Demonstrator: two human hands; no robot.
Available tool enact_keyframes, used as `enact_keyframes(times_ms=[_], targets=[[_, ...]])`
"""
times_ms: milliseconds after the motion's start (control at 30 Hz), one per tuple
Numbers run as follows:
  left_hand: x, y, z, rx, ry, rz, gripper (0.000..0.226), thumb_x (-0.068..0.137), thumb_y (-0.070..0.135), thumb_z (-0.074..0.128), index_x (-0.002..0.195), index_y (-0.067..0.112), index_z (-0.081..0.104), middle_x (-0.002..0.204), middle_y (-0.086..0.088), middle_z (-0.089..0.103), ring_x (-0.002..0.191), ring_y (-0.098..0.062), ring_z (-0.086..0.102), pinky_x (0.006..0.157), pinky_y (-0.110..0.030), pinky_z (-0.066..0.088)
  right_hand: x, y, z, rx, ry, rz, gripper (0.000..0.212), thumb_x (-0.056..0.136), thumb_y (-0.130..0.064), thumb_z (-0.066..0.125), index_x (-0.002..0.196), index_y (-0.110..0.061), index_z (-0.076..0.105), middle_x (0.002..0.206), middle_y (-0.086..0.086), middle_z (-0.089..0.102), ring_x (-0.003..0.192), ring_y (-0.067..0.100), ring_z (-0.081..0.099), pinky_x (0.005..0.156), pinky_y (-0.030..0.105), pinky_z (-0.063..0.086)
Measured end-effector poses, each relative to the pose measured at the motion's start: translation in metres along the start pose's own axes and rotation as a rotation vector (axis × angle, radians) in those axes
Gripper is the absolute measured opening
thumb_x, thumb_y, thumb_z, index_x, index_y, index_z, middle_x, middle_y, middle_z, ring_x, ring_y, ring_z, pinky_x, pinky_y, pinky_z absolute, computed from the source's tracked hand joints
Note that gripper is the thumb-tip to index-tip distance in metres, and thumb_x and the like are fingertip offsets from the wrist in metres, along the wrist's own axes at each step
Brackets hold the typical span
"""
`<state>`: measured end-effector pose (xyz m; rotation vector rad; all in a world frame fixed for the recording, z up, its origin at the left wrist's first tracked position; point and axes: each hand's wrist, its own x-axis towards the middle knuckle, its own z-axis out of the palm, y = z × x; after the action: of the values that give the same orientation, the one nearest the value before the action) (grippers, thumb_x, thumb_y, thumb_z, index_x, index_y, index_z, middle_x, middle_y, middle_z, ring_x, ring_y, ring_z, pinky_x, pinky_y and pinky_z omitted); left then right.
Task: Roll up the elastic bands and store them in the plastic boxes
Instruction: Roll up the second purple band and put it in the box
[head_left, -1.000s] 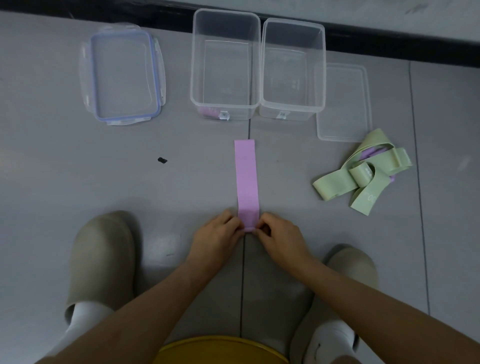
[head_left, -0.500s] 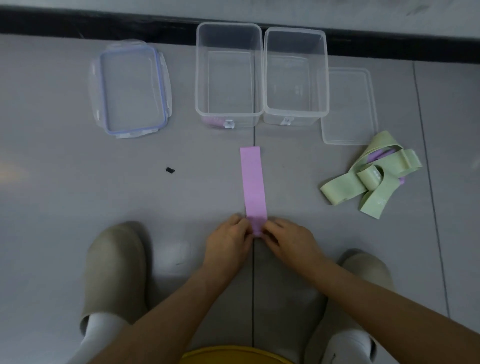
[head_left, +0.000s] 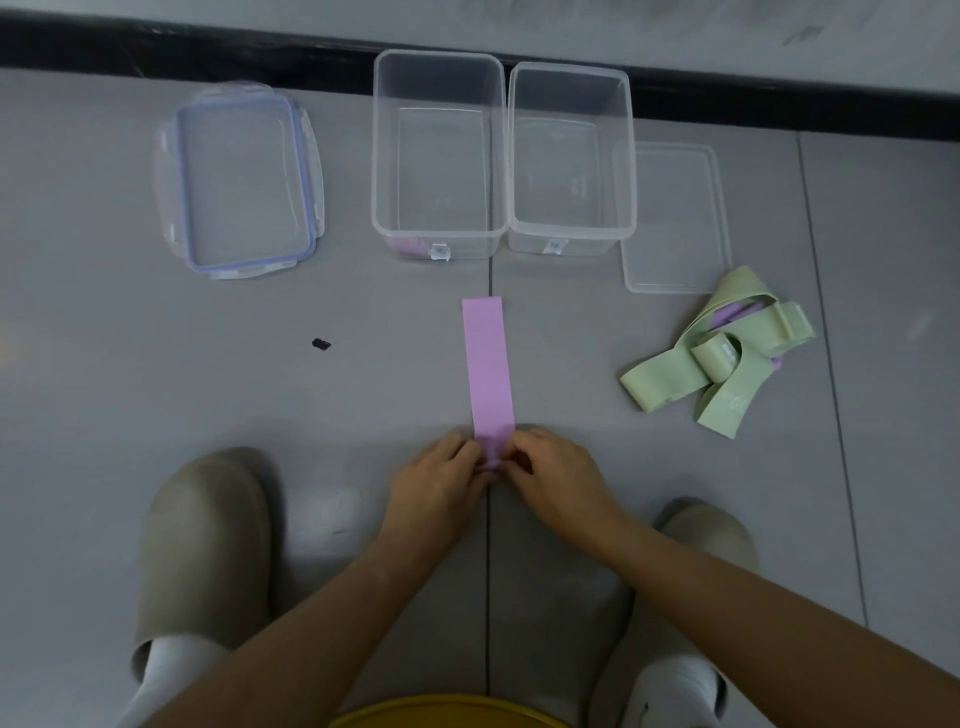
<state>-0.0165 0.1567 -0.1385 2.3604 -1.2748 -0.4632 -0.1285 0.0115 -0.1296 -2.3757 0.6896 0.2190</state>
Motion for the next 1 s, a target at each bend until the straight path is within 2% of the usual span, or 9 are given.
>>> enact_keyframes(times_ms=[100, 233, 333, 500, 600, 733, 800, 1000], targets=[[0.004, 0.0, -0.002, 0.038, -0.007, 0.038, 0.028, 0.093, 0.049, 0.049, 0.091, 0.024, 0.062, 0.09, 0.005, 0.058, 0.078, -0.019, 0.06, 0.055, -0.033, 0.047, -0.002, 0.0, 0.001, 0.077, 0.026, 0.028, 0.012, 0.092, -0.042, 0.062, 0.091, -0.03, 0.06, 0.094, -0.01, 0.062, 0.082, 0.013, 0.059, 0.07, 0.034, 0.049], [0.009, 0.004, -0.006, -0.016, -0.011, -0.051, 0.018, 0.085, 0.041, 0.067, 0.086, 0.024, 0.062, 0.088, 0.003, 0.061, 0.074, -0.022, 0.063, 0.055, -0.031, 0.046, -0.006, -0.003, 0.002, 0.067, 0.051, -0.023, 0.008, 0.095, -0.037, 0.059, 0.093, -0.03, 0.055, 0.093, -0.01, 0.059, 0.079, 0.012, 0.056, 0.067, 0.034, 0.048], [0.007, 0.006, -0.006, -0.095, -0.017, -0.119, 0.018, 0.085, 0.041, 0.067, 0.085, 0.024, 0.059, 0.089, 0.005, 0.061, 0.076, -0.02, 0.061, 0.056, -0.031, 0.045, -0.007, 0.0, 0.002, 0.005, 0.065, -0.074, 0.007, 0.095, -0.033, 0.059, 0.097, -0.027, 0.06, 0.096, -0.006, 0.063, 0.084, 0.015, 0.06, 0.069, 0.036, 0.051], [0.013, 0.004, -0.004, -0.142, 0.007, -0.172, 0.017, 0.085, 0.042, 0.067, 0.082, 0.026, 0.062, 0.087, 0.007, 0.06, 0.076, -0.016, 0.06, 0.059, -0.03, 0.046, -0.006, 0.004, 0.0, -0.144, 0.031, -0.124, 0.014, 0.092, -0.038, 0.06, 0.102, -0.027, 0.058, 0.1, -0.005, 0.061, 0.086, 0.017, 0.061, 0.065, 0.036, 0.053], [0.016, 0.004, -0.005, -0.14, 0.02, -0.157, 0.019, 0.084, 0.043, 0.069, 0.081, 0.025, 0.062, 0.088, 0.005, 0.058, 0.072, -0.016, 0.058, 0.056, -0.031, 0.047, 0.0, 0.002, -0.003, -0.151, 0.07, -0.097, 0.012, 0.093, -0.038, 0.06, 0.094, -0.026, 0.059, 0.093, -0.004, 0.06, 0.08, 0.018, 0.059, 0.059, 0.033, 0.047], [0.017, 0.006, -0.004, -0.106, 0.037, -0.102, 0.014, 0.085, 0.036, 0.066, 0.082, 0.024, 0.06, 0.088, 0.003, 0.059, 0.072, -0.022, 0.061, 0.054, -0.033, 0.047, 0.002, -0.002, -0.004, -0.004, 0.034, -0.059, 0.01, 0.091, -0.032, 0.062, 0.095, -0.028, 0.054, 0.097, -0.006, 0.059, 0.083, 0.017, 0.059, 0.065, 0.033, 0.048], [0.018, 0.007, -0.003, -0.102, 0.049, -0.081, 0.015, 0.085, 0.038, 0.062, 0.082, 0.023, 0.063, 0.087, 0.002, 0.061, 0.072, -0.023, 0.062, 0.054, -0.033, 0.049, 0.003, -0.001, -0.004, 0.006, 0.034, -0.048, 0.01, 0.091, -0.033, 0.062, 0.094, -0.029, 0.053, 0.095, -0.008, 0.058, 0.082, 0.016, 0.058, 0.065, 0.036, 0.048], [0.015, -0.001, 0.0, 0.01, 0.075, 0.031, 0.025, 0.091, 0.045, 0.057, 0.088, 0.021, 0.065, 0.088, 0.002, 0.06, 0.075, -0.022, 0.061, 0.053, -0.036, 0.05, 0.011, 0.0, -0.007, 0.03, 0.022, 0.016, 0.012, 0.09, -0.039, 0.064, 0.088, -0.028, 0.058, 0.09, -0.008, 0.06, 0.082, 0.016, 0.058, 0.066, 0.031, 0.044]])
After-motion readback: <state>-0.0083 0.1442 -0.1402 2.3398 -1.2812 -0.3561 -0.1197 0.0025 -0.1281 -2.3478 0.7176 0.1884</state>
